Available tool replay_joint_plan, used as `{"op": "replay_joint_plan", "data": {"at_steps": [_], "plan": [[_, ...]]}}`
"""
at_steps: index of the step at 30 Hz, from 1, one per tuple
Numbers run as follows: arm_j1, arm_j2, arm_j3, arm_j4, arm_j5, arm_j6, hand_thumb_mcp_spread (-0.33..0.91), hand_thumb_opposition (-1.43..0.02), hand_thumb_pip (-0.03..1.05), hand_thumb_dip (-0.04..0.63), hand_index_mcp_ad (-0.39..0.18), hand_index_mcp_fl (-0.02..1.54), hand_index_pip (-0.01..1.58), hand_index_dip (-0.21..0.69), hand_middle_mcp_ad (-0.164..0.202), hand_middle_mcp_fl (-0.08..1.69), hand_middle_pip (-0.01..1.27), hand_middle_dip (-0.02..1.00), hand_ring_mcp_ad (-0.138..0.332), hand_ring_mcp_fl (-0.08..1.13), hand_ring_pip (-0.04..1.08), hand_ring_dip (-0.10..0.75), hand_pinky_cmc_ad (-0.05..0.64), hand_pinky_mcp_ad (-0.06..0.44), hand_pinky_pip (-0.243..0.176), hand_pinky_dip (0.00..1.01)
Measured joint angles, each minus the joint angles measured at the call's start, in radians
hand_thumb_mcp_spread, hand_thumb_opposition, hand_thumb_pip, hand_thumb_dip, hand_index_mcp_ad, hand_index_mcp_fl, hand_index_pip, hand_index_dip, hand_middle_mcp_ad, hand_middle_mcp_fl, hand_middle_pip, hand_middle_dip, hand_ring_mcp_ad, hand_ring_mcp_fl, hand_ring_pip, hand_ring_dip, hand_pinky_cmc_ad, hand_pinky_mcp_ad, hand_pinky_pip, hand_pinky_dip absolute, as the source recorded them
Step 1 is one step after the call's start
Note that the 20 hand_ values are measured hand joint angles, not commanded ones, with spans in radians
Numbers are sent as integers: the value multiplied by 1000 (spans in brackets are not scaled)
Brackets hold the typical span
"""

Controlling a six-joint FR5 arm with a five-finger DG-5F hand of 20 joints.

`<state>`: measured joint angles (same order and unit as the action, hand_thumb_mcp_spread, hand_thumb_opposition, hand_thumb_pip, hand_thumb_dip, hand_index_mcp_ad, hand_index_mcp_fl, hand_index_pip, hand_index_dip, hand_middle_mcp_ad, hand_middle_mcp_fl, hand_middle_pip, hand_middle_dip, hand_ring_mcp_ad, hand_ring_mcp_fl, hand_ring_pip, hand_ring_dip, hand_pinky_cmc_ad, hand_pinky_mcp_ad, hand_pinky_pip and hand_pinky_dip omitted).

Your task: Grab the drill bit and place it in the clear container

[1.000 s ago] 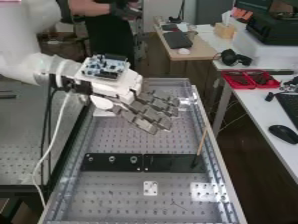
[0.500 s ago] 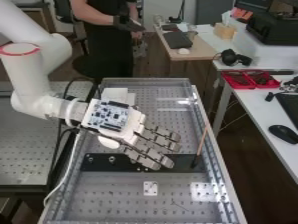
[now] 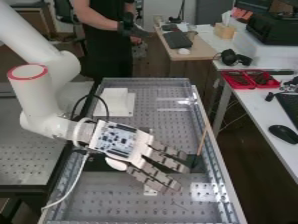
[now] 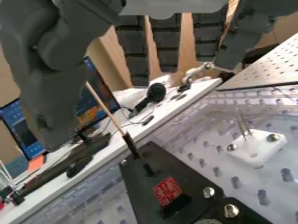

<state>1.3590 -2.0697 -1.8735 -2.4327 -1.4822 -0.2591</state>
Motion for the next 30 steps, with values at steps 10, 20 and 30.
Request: {"op": "replay_joint_plan", "data": {"at_steps": [10,20,30], "plan": [[-48,-72,72,17,-112,49,335,-775,630,129,37,445,452,96,147,119,138,30,260,0,101,0,278,202,-77,290],[-82,-120,137,22,-203,25,330,-806,641,176,-7,490,688,31,148,124,138,49,250,-2,96,0,279,202,-77,239],[-96,-165,182,31,-257,40,340,-806,649,176,-35,473,799,16,145,120,133,61,251,-2,99,0,278,201,-77,208]]}}
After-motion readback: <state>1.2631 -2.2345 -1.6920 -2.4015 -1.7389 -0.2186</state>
